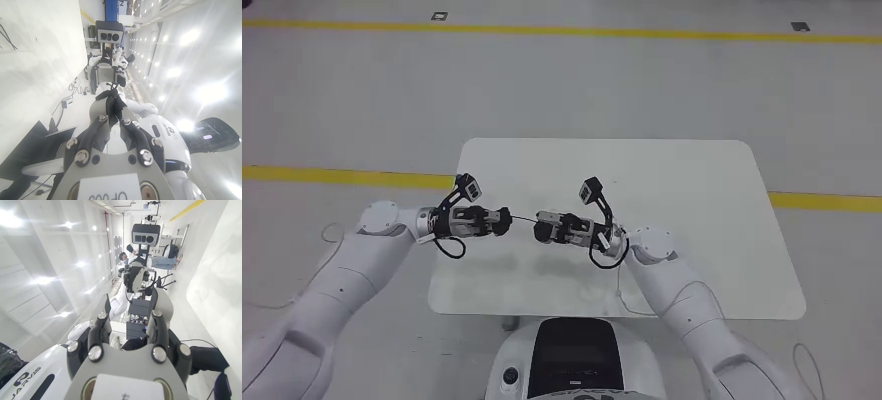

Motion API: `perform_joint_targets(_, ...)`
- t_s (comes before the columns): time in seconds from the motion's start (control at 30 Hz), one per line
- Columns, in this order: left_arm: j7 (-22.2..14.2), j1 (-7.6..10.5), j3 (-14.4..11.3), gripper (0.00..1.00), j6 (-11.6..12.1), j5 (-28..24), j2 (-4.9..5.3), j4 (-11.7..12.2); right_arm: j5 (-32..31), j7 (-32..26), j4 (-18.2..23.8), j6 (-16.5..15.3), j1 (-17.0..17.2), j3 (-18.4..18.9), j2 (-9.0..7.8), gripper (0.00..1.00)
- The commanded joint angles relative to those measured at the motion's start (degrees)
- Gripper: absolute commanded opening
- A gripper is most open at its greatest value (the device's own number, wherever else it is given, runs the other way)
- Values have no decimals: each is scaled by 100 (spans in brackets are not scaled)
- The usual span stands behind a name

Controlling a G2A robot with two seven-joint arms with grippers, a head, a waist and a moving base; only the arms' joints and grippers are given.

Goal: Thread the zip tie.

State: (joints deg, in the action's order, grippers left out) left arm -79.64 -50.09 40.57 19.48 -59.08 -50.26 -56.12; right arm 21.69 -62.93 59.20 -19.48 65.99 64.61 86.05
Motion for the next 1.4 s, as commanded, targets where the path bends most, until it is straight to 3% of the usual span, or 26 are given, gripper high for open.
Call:
perform_joint_targets(0.0, 0, 27, -63, 0, 0, -47, 10, 23, -25, -27, 35, 0, 16, -5, -15, 40)
perform_joint_targets(0.4, 0, 181, -386, 0, 0, -259, 34, 117, -8, -12, 162, 0, 62, -52, -63, 19)
perform_joint_targets(0.8, 0, 253, -539, 0, 0, -353, 63, 163, 29, 82, 183, 0, 74, -67, -96, 15)
perform_joint_targets(1.07, 0, 298, -634, 0, 0, -387, 69, 197, 44, 124, 181, 0, 71, -88, -112, 0)
perform_joint_targets(1.37, 0, 354, -729, 0, 0, -363, 51, 269, 38, 174, 215, 0, 86, -87, -132, 0)
